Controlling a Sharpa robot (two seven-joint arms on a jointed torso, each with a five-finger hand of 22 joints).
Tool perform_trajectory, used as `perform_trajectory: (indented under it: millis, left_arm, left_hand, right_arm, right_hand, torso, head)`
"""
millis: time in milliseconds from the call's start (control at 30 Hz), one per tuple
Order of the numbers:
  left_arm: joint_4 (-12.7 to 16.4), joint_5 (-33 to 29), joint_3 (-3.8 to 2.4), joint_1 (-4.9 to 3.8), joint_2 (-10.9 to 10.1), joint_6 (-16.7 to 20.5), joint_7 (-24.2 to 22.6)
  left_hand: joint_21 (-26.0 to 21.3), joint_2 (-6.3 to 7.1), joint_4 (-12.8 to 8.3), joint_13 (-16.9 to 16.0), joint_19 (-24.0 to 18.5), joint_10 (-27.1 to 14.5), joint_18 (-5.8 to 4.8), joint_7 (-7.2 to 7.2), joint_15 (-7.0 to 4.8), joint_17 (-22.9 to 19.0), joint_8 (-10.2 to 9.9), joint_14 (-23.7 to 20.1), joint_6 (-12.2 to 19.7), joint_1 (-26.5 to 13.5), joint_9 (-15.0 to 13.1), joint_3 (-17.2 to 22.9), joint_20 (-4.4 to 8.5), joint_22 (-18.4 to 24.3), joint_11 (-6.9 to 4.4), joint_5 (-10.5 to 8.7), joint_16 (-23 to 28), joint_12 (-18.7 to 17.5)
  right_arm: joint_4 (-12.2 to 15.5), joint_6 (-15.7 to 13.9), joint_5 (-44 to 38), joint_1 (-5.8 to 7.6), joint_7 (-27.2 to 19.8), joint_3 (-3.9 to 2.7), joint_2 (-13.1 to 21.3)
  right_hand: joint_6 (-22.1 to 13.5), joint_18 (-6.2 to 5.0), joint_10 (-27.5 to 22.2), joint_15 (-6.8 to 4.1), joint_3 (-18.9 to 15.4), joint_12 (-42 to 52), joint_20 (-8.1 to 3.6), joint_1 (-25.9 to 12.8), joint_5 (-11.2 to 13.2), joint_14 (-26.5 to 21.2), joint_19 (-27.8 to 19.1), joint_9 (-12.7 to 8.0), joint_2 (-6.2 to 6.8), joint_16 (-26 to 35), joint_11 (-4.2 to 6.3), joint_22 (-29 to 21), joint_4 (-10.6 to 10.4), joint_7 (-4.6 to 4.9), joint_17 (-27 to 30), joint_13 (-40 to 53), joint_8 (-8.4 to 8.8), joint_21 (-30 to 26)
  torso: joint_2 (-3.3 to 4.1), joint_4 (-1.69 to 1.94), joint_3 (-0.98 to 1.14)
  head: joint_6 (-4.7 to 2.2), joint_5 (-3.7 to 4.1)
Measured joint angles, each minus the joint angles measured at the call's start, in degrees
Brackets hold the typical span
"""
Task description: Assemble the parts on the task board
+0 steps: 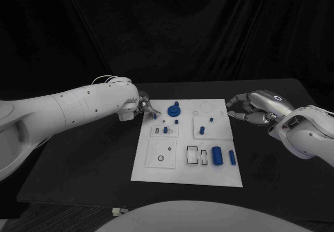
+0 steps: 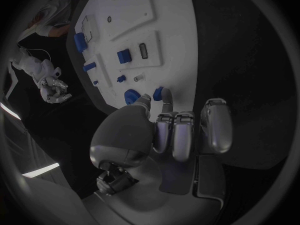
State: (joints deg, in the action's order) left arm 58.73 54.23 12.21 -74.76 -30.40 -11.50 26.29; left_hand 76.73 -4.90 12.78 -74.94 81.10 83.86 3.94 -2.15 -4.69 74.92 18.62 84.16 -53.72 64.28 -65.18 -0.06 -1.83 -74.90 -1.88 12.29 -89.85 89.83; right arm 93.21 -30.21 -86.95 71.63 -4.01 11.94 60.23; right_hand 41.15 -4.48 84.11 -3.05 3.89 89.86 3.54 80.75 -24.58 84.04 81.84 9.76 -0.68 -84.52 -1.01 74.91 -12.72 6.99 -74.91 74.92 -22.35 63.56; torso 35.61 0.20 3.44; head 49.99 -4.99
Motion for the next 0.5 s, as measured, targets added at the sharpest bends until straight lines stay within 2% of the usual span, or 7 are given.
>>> perform_trajectory:
  millis: [167, 367, 500]
  left_arm:
    - [0.0, 0.0, -0.01, 0.03, 0.0, -0.3, 0.0]
    - [0.0, 0.0, -0.01, 0.05, 0.0, -0.6, 0.0]
    - [0.0, 0.0, -0.01, 0.06, 0.0, -0.7, -0.1]
  left_hand:
    - [-0.1, 0.2, -0.9, 0.0, 0.0, 0.0, 0.0, 0.0, 0.0, 0.0, -0.8, 0.0, 0.0, 1.0, 0.3, 0.9, 0.0, 0.0, 0.0, 2.49, 0.0, 0.0]
    - [-0.2, -0.06, -2.0, 0.0, 0.0, 0.0, 0.0, 0.0, 0.0, 0.0, -1.3, 0.0, 0.0, 1.9, 0.5, 2.0, 0.0, 0.0, 0.0, 3.74, 0.0, 0.0]
    - [-0.4, 0.55, -2.8, 0.0, 0.0, 0.0, 0.0, -0.08, 0.0, 0.0, -1.9, 0.0, -0.4, 2.5, 0.7, 3.5, 0.0, 0.0, 0.0, 6.46, 0.0, 0.0]
  right_arm:
    - [0.0, 0.0, 0.0, 0.0, 0.1, 0.0, 0.0]
    - [0.0, 0.1, 0.0, 0.0, 0.1, 0.0, 0.0]
    - [0.0, 0.1, 0.0, -0.01, 0.1, 0.0, -0.1]
  right_hand:
    - [0.0, 0.0, 0.0, 0.0, 0.0, 0.0, -0.06, 0.0, 0.0, 0.0, -0.1, 0.0, 0.0, 0.0, 0.0, 0.0, 0.0, 0.0, 0.0, 0.0, 0.0, 0.0]
    - [0.0, 0.0, 0.0, 0.0, 0.0, 0.0, -0.06, 0.0, 0.0, 0.0, -0.1, 0.0, 0.0, 0.0, 0.0, 0.0, 0.0, 0.0, 0.0, 0.0, 0.0, 0.0]
    - [0.0, 0.0, 0.0, 0.0, 0.2, 0.0, -0.06, 0.0, 0.0, 0.0, -0.1, 0.0, 0.0, 0.0, 0.0, 0.0, -0.2, 0.0, 0.0, 0.0, 0.0, -0.2]
  torso:
    - [-0.01, 0.0, 0.0]
    - [-0.01, 0.0, 0.0]
    - [-0.02, 0.01, 0.0]
  head:
    - [0.0, 0.01]
    - [0.0, 0.01]
    - [0.0, -0.08]
